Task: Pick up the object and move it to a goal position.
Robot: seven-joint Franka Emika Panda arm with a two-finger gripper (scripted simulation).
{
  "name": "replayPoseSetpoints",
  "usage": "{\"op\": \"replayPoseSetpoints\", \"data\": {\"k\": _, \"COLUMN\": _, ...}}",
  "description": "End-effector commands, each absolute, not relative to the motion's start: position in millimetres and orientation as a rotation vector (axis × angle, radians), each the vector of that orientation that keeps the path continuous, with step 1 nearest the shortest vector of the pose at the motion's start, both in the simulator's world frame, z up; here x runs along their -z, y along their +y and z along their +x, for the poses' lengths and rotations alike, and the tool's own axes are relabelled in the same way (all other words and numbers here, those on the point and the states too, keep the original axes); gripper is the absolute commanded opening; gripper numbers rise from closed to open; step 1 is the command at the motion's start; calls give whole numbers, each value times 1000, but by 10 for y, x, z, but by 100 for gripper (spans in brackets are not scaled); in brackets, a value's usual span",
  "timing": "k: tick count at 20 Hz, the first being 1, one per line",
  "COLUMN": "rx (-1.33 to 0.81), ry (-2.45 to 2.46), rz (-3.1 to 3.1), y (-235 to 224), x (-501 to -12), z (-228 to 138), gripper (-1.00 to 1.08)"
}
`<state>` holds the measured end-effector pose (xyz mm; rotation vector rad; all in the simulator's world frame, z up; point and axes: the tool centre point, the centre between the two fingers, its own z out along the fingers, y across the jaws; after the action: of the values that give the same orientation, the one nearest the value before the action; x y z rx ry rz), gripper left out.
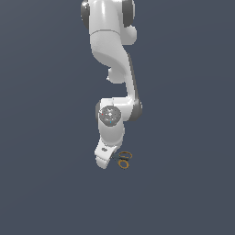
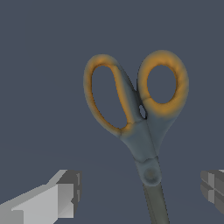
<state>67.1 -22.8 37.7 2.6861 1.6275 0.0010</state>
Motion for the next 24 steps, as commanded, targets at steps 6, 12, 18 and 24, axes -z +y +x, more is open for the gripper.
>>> {"op": "replayPoseSetpoints", "data": {"k": 6, "rx": 0, "ry": 1631, "rz": 2685, "y": -229, "x": -84, "z": 664, "gripper": 100}}
{"op": "replayPoseSetpoints", "data": {"k": 12, "rx": 0, "ry": 1631, "rz": 2685, "y": -228, "x": -79, "z": 673, "gripper": -100}}
{"op": "replayPoseSetpoints", "data": {"k": 18, "rx": 0, "ry": 1631, "rz": 2685, "y": -228, "x": -79, "z": 673, "gripper": -100}}
{"op": "replayPoseSetpoints", "data": {"k": 24, "rx": -1, "ry": 1634, "rz": 2683, "y": -198, "x": -133, "z": 665, "gripper": -100}}
